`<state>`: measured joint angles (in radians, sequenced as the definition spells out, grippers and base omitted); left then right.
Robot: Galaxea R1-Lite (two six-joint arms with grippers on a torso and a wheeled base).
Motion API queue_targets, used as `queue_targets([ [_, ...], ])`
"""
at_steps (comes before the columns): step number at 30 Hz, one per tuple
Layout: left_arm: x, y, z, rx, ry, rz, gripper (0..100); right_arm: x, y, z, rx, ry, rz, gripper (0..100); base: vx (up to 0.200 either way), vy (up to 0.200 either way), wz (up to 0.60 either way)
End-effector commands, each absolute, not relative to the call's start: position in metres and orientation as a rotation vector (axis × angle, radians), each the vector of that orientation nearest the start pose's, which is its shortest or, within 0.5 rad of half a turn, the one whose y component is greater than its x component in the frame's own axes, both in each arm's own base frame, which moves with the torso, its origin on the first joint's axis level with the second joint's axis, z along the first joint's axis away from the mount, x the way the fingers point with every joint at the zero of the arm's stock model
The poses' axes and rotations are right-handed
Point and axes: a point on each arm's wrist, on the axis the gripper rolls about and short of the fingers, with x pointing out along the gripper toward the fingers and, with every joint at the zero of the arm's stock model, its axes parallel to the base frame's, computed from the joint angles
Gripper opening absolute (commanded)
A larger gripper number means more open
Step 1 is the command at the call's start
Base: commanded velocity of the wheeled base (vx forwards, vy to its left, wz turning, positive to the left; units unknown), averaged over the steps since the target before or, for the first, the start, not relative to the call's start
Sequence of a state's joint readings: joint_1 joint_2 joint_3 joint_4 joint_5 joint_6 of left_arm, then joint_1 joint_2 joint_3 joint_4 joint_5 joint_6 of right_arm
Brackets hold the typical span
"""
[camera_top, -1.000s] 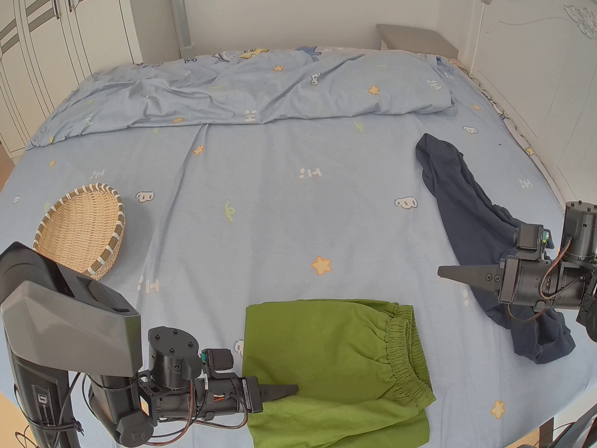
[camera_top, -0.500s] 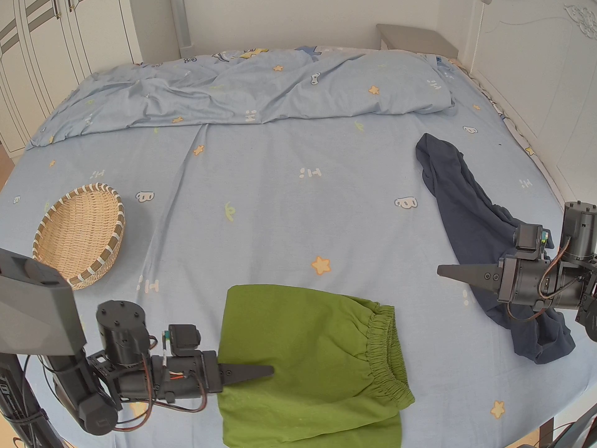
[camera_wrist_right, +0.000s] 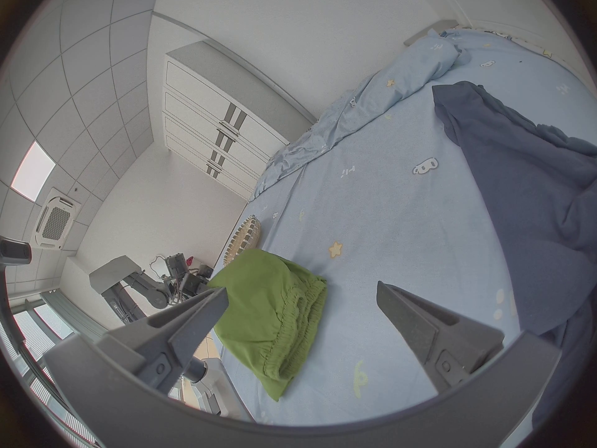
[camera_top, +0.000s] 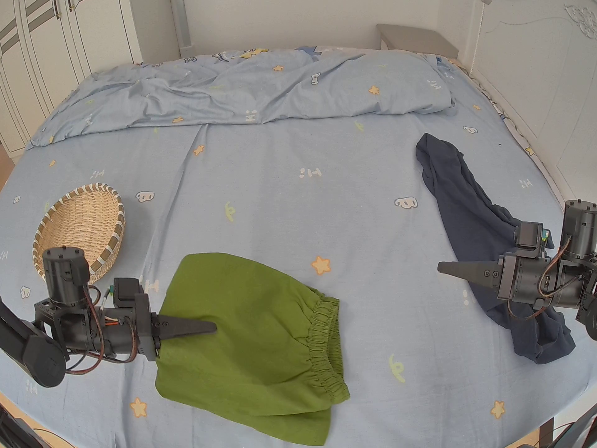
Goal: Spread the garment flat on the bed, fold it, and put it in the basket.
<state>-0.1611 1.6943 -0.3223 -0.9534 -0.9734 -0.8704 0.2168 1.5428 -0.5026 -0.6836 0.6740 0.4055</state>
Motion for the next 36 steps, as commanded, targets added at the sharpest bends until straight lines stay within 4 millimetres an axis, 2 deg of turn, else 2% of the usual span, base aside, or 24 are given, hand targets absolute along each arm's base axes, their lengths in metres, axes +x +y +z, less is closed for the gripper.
queue_targets([
  [1, 0.225, -0.05, 0.141, -0.887, 0.743, -0.931, 0, 0.229, 0.065, 0.153, 0.458, 0.535, 0.797, 100, 0.0, 0.0, 0.0],
  [5, 0.228, -0.048, 0.139, -0.885, 0.738, -0.919, 0, 0.229, 0.065, 0.153, 0.458, 0.535, 0.797, 100, 0.0, 0.0, 0.0],
  [21, 0.224, -0.05, 0.133, -0.83, 0.763, -0.921, 0, 0.229, 0.065, 0.153, 0.459, 0.534, 0.797, 100, 0.0, 0.2, 0.0],
  [27, 0.221, -0.06, 0.131, -0.814, 0.776, -0.915, 0, 0.228, 0.065, 0.153, 0.46, 0.538, 0.797, 100, 0.0, 0.2, 0.0],
  [36, 0.22, -0.061, 0.13, -0.81, 0.783, -0.92, 0, 0.228, 0.065, 0.153, 0.458, 0.537, 0.798, 100, 0.0, 0.2, 0.0],
])
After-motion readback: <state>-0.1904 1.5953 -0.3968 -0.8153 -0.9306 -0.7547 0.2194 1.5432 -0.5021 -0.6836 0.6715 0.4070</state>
